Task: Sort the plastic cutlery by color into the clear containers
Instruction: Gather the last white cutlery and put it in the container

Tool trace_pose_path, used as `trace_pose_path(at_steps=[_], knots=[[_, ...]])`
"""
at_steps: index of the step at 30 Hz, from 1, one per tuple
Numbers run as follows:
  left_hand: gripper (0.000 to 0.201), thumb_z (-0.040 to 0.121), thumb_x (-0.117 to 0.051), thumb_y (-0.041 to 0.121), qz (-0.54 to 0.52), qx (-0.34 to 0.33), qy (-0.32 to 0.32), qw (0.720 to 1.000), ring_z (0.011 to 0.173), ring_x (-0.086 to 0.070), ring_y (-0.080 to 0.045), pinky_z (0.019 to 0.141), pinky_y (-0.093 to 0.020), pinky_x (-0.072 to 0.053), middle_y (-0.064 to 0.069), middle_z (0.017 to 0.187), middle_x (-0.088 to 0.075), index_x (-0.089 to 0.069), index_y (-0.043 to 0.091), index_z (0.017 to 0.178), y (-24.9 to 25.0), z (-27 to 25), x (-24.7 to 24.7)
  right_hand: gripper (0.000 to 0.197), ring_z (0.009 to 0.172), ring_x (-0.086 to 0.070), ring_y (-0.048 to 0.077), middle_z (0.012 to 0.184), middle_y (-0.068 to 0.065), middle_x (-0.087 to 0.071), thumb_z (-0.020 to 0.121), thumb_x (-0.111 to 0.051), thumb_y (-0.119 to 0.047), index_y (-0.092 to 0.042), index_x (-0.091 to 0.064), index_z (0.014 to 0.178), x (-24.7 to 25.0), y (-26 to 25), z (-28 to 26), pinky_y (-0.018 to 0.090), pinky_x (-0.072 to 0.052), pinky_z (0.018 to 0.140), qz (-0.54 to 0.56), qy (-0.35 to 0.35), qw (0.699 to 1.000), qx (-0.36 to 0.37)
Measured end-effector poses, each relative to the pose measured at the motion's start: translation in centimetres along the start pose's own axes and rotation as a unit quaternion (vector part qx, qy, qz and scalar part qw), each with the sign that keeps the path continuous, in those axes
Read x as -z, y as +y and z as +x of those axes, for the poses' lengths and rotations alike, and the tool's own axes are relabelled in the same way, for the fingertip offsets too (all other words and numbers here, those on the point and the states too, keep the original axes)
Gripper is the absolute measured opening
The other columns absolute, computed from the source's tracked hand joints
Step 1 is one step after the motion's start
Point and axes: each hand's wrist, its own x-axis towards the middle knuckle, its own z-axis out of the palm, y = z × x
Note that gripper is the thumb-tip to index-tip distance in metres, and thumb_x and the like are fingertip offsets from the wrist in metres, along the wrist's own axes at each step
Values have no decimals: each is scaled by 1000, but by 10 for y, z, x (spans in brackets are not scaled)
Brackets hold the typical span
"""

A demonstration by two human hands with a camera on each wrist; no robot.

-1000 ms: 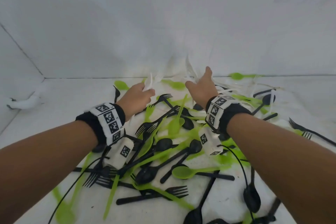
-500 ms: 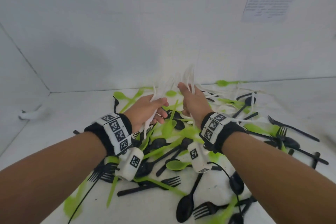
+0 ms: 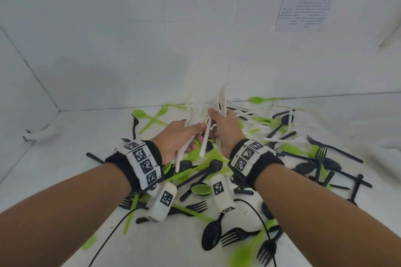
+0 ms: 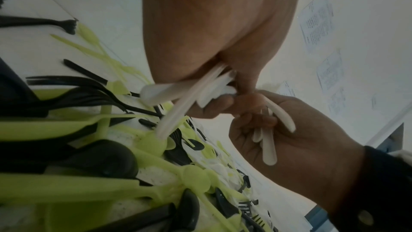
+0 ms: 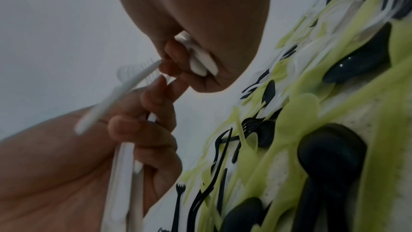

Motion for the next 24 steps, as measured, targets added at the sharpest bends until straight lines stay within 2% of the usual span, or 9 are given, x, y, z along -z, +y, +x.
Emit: trace_pose_path(at_steps=[4, 6, 7, 9, 12, 15, 17, 20, 24], knots=[[34, 100, -64, 35, 29, -2, -36, 999, 65, -65, -18, 64, -29, -54, -10, 89, -74, -71, 3, 112, -1, -7, 3, 15, 57, -53, 19, 82, 11, -55, 103, -56, -24, -9, -61, 103, -3, 4, -1, 24, -44, 44, -1, -2, 1000, -19], [32, 100, -63, 38, 50, 3, -40, 998, 82, -70, -17, 81, -32, -56, -7, 104, -76, -74, 12, 115, -5, -11, 5, 13, 60, -52, 18, 80, 6, -55, 104, -54, -24, -14, -61, 98, 0, 1, 3, 26, -44, 49, 22, 38, 999, -26], [30, 100, -64, 38, 52, 8, -19, 998, 84, -68, -15, 81, -31, -56, -5, 104, -75, -75, 15, 115, -7, -12, 7, 14, 58, -48, 17, 77, 5, -52, 104, -53, -23, -15, -58, 94, 5, -1, 6, 26, -42, 50, 39, 71, 996, -24], [24, 98, -67, 36, 35, 11, 44, 998, 66, -56, -14, 61, -26, -52, -4, 88, -63, -76, 16, 109, -11, -9, 11, 15, 51, -42, 14, 73, 5, -49, 103, -54, -21, -14, -57, 90, 15, -7, 12, 28, -37, 51, 59, 107, 992, -15], [23, 101, -63, 31, -11, 38, 61, 997, 50, -27, -10, 41, -21, -28, 5, 64, -38, -63, 10, 110, -12, -5, 13, 20, 45, -42, 10, 64, -2, -54, 102, -60, -29, -10, -65, 96, 20, -9, 9, 28, -39, 49, 13, 20, 999, -27], [13, 102, -56, 20, -18, 33, 27, 999, 48, -23, -9, 38, -21, -22, 5, 62, -36, -43, 16, 103, -6, -3, 1, 26, 49, -49, 13, 67, 3, -56, 103, -58, -33, -11, -65, 92, 5, -3, -5, 27, -44, 51, -45, -88, 994, -45], [8, 100, -51, 12, -21, 18, -15, 1000, 47, -24, -10, 38, -20, -21, 1, 63, -36, -46, 15, 94, 1, -4, -9, 26, 56, -61, 21, 75, 11, -62, 103, -58, -31, -9, -66, 93, -3, 3, -10, 32, -51, 58, -39, -105, 992, -58], [24, 100, -48, 7, -32, 32, -68, 997, 46, -27, -9, 40, -19, -22, -1, 66, -38, -53, 16, 79, 8, -6, -9, 25, 59, -66, 25, 75, 11, -67, 102, -59, -32, -9, -67, 99, -2, 3, -10, 34, -54, 58, 0, -114, 991, -75], [16, 103, -51, 12, -34, 61, -108, 992, 47, -37, -10, 43, -20, -34, -3, 71, -49, -58, 14, 89, 10, -9, -1, 23, 53, -60, 23, 75, 10, -66, 104, -57, -29, -8, -65, 104, 1, 0, -12, 31, -52, 51, 16, -146, 987, -70]])
